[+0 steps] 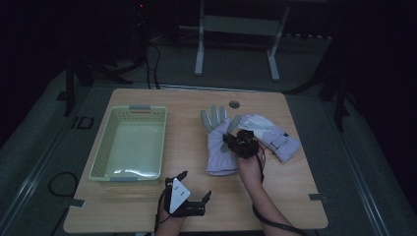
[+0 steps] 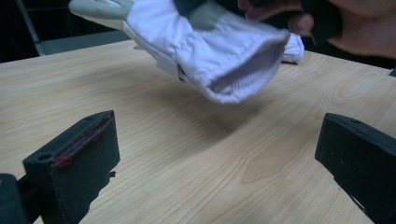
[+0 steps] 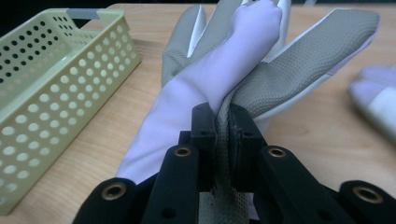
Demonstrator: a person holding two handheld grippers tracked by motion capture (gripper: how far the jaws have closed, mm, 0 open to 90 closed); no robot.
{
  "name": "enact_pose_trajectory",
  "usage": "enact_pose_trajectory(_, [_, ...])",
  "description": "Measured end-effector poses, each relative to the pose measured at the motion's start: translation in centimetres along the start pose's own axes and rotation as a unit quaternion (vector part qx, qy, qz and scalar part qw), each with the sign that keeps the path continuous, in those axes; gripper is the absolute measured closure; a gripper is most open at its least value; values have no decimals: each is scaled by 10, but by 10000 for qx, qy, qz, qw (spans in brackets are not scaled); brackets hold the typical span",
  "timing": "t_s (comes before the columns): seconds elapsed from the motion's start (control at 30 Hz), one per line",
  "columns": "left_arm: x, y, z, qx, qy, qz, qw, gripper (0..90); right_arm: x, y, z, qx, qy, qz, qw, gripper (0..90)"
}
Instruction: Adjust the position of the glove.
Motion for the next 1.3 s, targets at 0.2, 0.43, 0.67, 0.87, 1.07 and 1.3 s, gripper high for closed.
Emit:
enact_pose_trajectory(0.2, [1, 0, 0, -7, 32, 1, 10000, 0, 0, -20, -17, 133, -102, -132, 9998, 825])
enact_pose_trajectory(0.43, [1, 1, 0, -27, 64, 10, 10000, 0, -6, -43, -26, 271, -356, -337, 9984, 824])
enact_pose_trajectory(0.67, [2, 1, 0, -17, 113, -3, 9999, 0, -15, -61, -42, 475, -397, -492, 9969, 764])
enact_pose_trajectory(0.87, [2, 0, 0, 4, 96, 4, 10000, 0, -19, -61, -44, 505, -436, -466, 9967, 563])
enact_pose_trajectory(1.07, [2, 1, 0, 7, 107, -3, 9999, 0, -19, -53, -43, 584, -159, -333, 9976, 510])
enact_pose_trajectory(1.3, [2, 1, 0, 11, 107, 0, 9999, 0, -20, -30, -28, 544, 516, -98, 9971, 385])
Point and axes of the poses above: each handheld gripper's, and its own axes: y roughly backward along the jaws, z roughly out of its top, x roughly to its left, the point moved 10 cm from there along -y, roughly forward along the jaws, and after that the axes turned 4 degrees about x, right-handed, at the moved point
